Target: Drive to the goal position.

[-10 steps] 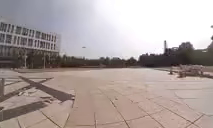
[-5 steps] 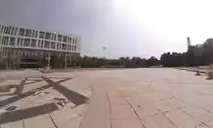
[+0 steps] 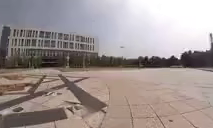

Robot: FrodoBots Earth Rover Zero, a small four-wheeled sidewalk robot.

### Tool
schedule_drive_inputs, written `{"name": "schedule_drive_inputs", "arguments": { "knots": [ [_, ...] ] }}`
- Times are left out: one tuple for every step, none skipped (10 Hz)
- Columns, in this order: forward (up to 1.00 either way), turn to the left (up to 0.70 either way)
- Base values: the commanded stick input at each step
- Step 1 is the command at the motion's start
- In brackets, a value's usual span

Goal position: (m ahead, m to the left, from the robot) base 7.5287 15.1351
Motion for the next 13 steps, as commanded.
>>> {"name": "schedule_drive_inputs", "arguments": {
  "knots": [
    [0.70, 0.00],
    [0.70, 0.00],
    [0.70, 0.00],
    [0.70, 0.00],
    [0.70, -0.35],
    [0.70, -0.35],
    [0.70, -0.35],
    [0.70, -0.35],
    [0.70, -0.35],
    [0.70, -0.35],
    [0.70, -0.35],
    [0.70, -0.35],
    [0.70, -0.35]
  ]
}}
